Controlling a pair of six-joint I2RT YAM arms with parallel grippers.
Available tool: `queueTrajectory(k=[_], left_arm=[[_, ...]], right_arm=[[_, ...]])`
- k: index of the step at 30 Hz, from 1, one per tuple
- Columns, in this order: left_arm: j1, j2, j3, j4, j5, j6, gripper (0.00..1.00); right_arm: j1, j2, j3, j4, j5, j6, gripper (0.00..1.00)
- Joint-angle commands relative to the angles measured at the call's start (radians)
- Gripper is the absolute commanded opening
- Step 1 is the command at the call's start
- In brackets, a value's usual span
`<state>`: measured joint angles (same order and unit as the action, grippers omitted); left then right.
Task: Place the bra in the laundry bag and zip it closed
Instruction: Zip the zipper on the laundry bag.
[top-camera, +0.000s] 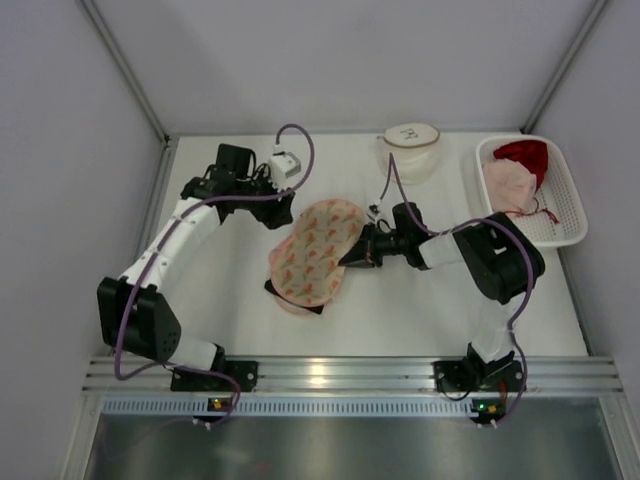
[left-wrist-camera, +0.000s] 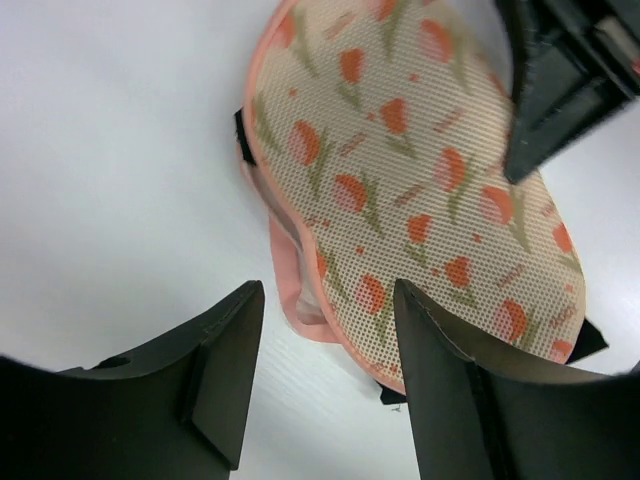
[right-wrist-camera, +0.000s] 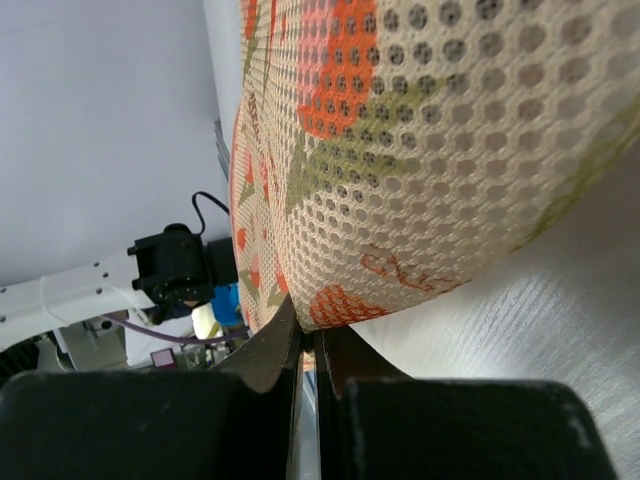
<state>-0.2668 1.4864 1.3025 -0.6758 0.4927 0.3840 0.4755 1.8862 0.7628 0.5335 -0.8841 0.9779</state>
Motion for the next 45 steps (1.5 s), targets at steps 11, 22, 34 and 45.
queueTrajectory(k=[11, 22, 34, 45], left_arm=[[-0.455, -0.406, -0.474, 0.111, -0.281, 0.386, 0.83], [-0.856, -0.019, -0.162, -0.088, -0.433, 0.628, 0.63], [-0.923, 0.281, 0.064, -0.330, -0.579, 0.651, 0.56], [-0.939, 0.364, 0.078, -0.340, -0.571, 0.630, 0.54]], right_arm=[[0.006, 0.010, 0.039, -0.036, -0.027, -0.024, 0.00], [0.006, 0.019, 0.058, -0.076, -0.029, -0.022, 0.00], [0.003, 0.036, 0.069, -0.087, -0.033, -0.005, 0.00], [0.002, 0.044, 0.076, -0.093, -0.030, 0.001, 0.00]])
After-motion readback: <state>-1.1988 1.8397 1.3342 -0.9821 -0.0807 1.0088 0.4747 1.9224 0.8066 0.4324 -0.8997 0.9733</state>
